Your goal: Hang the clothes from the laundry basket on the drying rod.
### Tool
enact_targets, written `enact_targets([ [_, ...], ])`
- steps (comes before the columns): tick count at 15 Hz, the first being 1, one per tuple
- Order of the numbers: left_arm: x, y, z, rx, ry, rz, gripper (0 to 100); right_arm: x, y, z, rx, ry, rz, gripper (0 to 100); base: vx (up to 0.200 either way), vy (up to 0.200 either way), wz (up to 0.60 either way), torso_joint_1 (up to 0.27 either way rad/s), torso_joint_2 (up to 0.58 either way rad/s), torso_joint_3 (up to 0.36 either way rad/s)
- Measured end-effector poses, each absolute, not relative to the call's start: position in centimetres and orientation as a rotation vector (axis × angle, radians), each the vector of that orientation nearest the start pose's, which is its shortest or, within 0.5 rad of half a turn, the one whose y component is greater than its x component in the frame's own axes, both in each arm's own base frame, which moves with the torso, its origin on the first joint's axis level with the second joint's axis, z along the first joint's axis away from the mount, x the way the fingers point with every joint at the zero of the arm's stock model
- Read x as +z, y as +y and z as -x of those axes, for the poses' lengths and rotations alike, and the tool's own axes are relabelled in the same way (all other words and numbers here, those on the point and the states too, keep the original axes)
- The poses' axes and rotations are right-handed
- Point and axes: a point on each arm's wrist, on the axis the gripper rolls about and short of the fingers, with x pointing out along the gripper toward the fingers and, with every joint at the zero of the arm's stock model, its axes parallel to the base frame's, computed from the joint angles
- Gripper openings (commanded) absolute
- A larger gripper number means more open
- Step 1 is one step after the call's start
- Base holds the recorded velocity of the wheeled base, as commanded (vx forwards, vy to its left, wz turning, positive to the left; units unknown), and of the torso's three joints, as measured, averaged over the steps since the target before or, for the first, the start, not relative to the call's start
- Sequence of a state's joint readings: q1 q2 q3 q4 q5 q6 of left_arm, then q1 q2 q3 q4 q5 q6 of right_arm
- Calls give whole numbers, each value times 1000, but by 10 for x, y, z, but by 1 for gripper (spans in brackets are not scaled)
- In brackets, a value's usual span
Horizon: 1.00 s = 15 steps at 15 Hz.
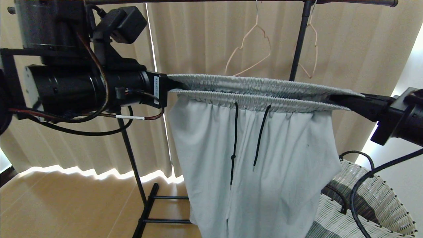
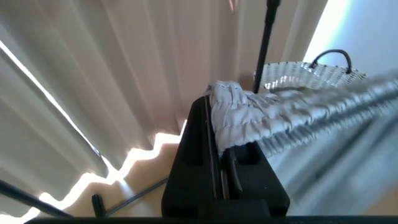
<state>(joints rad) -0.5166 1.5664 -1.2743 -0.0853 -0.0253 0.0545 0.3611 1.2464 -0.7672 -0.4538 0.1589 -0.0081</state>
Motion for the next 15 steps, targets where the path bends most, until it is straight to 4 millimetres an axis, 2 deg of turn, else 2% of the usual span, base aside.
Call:
enact_targets([
  [5,308,-128,-214,-660,219,-103,0,278,87,-237,425,-99,-18,0,0,0,0,0,0,0],
  [9,318,-127,-172,-834,172,-98,0,283,99,-274,424,-155,-77,0,0,0,0,0,0,0],
  [11,317,-126,-159,-872,150,-133,0,280,103,-285,427,-157,-85,0,0,0,0,0,0,0],
  [15,318,-124,-152,-885,133,-142,0,278,105,-288,427,-149,-84,0,0,0,0,0,0,0],
])
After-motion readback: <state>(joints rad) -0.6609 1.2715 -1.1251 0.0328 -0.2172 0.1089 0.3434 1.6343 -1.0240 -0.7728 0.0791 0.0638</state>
